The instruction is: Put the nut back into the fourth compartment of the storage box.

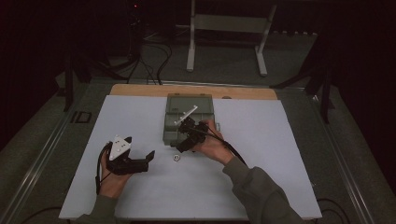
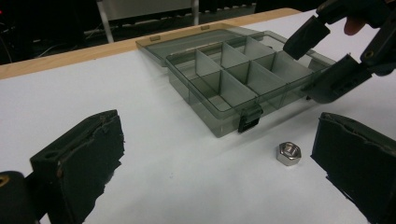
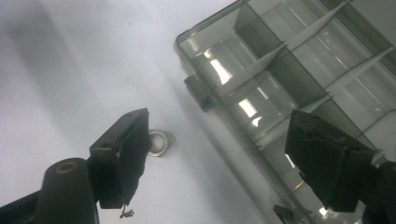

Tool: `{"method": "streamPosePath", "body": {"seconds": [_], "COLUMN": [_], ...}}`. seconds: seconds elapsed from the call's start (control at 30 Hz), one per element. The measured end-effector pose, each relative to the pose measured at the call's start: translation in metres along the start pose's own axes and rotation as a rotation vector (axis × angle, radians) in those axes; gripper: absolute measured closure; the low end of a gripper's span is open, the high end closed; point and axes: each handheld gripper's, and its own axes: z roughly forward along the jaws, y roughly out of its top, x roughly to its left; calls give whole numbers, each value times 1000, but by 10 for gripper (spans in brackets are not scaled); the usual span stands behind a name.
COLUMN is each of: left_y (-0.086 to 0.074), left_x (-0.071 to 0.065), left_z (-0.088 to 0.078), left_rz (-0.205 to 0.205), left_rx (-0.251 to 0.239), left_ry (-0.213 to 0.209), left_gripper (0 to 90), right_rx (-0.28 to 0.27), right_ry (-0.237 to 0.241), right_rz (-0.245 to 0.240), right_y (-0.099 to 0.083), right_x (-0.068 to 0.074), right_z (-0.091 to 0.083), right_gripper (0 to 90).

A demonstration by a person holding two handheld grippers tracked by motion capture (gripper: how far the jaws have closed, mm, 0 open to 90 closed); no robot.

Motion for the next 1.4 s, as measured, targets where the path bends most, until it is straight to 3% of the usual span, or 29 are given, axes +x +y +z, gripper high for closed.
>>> {"method": "streamPosePath", "body": {"seconds": [0.77,1.27,1.4], "left_y": [0,0,0], "left_x": [0,0,0], "left_z": [0,0,0], "left_rz": [-2,0,0], "left_rx": [-1,0,0], "left_ry": [-2,-1,0], "left_gripper": [23,24,24], "right_rx": [36,62,91], "right_ry": [41,59,50], "right_rz": [-83,-131,-151], "right_y": [-1,-3,-4], "right_x": [20,26,29], "right_z": [11,22,28], "right_gripper": [255,335,352]}}
